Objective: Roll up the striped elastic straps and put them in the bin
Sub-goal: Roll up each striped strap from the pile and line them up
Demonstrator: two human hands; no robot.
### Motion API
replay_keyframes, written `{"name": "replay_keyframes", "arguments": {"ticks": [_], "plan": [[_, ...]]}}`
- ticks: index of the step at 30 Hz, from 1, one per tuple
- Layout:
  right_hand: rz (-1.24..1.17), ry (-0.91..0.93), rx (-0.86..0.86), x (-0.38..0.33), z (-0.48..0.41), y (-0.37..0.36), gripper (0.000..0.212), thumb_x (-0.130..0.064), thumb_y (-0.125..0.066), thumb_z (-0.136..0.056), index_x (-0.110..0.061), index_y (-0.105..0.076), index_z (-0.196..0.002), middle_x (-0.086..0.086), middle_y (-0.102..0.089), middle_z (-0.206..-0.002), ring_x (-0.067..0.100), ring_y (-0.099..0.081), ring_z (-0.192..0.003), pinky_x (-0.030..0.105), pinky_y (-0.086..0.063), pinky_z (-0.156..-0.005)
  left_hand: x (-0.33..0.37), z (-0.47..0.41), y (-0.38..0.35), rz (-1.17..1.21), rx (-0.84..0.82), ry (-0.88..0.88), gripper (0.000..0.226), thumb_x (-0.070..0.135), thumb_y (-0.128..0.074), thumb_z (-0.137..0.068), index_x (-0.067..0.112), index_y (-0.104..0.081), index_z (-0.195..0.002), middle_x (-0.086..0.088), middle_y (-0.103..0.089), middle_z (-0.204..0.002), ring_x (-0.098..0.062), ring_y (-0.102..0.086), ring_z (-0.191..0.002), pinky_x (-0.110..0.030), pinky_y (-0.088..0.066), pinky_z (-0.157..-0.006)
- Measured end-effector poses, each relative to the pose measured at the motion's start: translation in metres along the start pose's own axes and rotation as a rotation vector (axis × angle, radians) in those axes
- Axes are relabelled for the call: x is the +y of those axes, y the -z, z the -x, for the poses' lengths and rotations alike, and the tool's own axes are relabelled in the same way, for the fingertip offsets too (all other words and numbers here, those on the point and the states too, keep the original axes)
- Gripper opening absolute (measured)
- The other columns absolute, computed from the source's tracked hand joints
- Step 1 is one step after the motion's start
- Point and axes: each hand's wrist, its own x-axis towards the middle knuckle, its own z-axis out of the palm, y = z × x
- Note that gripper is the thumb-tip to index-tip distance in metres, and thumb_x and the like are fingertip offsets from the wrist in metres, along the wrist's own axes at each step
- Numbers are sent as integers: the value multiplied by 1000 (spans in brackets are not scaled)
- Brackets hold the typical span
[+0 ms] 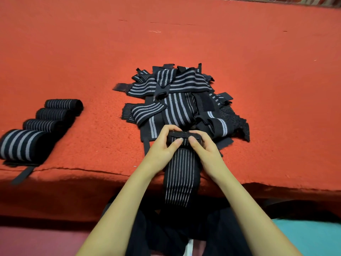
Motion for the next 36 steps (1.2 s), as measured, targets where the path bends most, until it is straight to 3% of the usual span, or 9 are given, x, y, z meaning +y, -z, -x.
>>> {"name": "replay_keyframes", "arguments": {"ticks": [7, 10, 14, 18, 21, 23, 27, 32, 36], "plan": [[137, 116, -9, 2, 2, 4, 25, -7, -53, -96, -25, -49, -112, -5, -57, -107, 0, -56, -97, 16, -43, -90, 3, -1, -1, -37, -11, -28, 21, 34, -46, -100, 34, -56, -119, 17, -60, -119, -2, -53, -118, -27, -37, -106], [60, 90, -3, 0, 2, 2, 26, -3, -57, -93, -21, -51, -111, -5, -60, -103, -4, -61, -91, 15, -46, -83, 2, -1, 0, -30, 18, -11, 15, 30, -50, -99, 32, -58, -112, 12, -64, -113, -6, -58, -110, -32, -41, -104], [15, 6, 42, 0, 0, -1, 13, -19, -53, -96, -19, -56, -108, -8, -63, -88, -8, -61, -76, 11, -45, -68, 1, 1, 1, -42, 34, -61, 15, 22, -52, -97, 30, -55, -109, 5, -61, -111, -8, -57, -106, -30, -44, -98], [107, 26, 26, 2, 0, 2, 14, -18, -49, -99, -16, -57, -110, -6, -66, -100, -2, -62, -93, 16, -46, -84, 1, 1, 1, -10, 20, -53, 19, 29, -54, -90, 32, -56, -109, 1, -59, -116, -12, -56, -109, -33, -44, -100], [169, 100, 21, 4, 2, 3, 16, -11, -48, -100, -23, -52, -109, -9, -62, -102, -4, -58, -96, 14, -42, -89, 2, 0, -1, 0, 12, 11, 26, 44, -52, -90, 34, -55, -114, 10, -61, -117, -6, -56, -113, -29, -41, -102], [212, 133, 13, 5, 3, 4, 15, -16, -50, -98, -26, -51, -110, -11, -60, -103, -2, -56, -98, 14, -40, -91, 1, -2, -1, -16, 20, 43, 27, 50, -52, -90, 34, -57, -111, 15, -63, -113, -3, -56, -111, -29, -40, -102], [153, 96, 24, 2, 2, 1, 19, -37, -51, -90, -28, -54, -107, -13, -62, -100, -2, -57, -92, 16, -43, -87, 2, -1, 0, 3, 38, 11, 17, 32, -57, -95, 20, -58, -107, 3, -64, -107, -3, -58, -101, -26, -42, -97], [115, -16, 20, 6, -4, -3, 24, -48, -54, -89, -33, -53, -107, -7, -66, -97, 5, -62, -96, 37, -46, -98, 3, 2, 4, 195, 15, 25, 25, 27, -58, -87, 23, -53, -112, -6, -61, -106, -15, -58, -99, -36, -46, -96], [100, 24, -33, 5, 1, 0, 16, -22, -47, -100, -30, -45, -114, -8, -61, -108, -3, -60, -100, 24, -44, -94, 3, 0, 1, 88, 23, 83, 23, 37, -55, -96, 29, -51, -117, 9, -63, -111, -7, -61, -105, -34, -45, -100]]}}
